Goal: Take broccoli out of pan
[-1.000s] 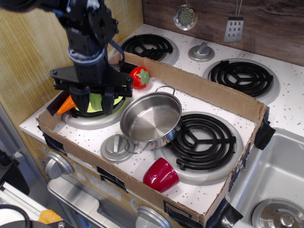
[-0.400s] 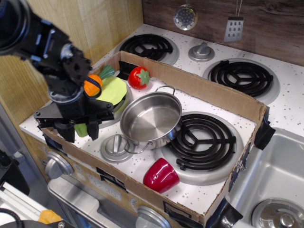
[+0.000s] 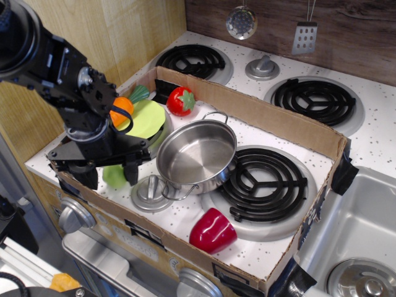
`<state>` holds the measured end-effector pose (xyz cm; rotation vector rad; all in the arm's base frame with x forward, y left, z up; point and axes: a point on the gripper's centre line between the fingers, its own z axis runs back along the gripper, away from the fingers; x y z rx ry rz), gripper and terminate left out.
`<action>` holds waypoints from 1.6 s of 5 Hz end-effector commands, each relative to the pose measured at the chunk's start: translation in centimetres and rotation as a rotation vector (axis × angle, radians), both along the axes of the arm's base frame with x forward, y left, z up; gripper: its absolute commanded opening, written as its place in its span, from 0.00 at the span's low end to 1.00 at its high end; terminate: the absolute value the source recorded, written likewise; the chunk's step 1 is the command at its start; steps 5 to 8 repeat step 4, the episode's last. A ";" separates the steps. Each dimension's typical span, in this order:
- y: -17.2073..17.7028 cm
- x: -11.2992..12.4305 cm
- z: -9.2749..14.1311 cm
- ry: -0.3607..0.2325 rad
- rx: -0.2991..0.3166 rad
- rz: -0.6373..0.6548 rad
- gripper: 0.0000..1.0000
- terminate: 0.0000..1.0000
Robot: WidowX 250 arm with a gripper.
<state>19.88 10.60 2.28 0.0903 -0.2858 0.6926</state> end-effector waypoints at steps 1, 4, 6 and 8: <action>0.1 0.9 2.4 0.000 0.057 -0.009 1.00 0.00; -0.9 5.1 7.1 -0.059 0.060 -0.097 1.00 1.00; -0.9 5.1 7.1 -0.059 0.060 -0.097 1.00 1.00; -0.9 5.1 7.1 -0.059 0.060 -0.097 1.00 1.00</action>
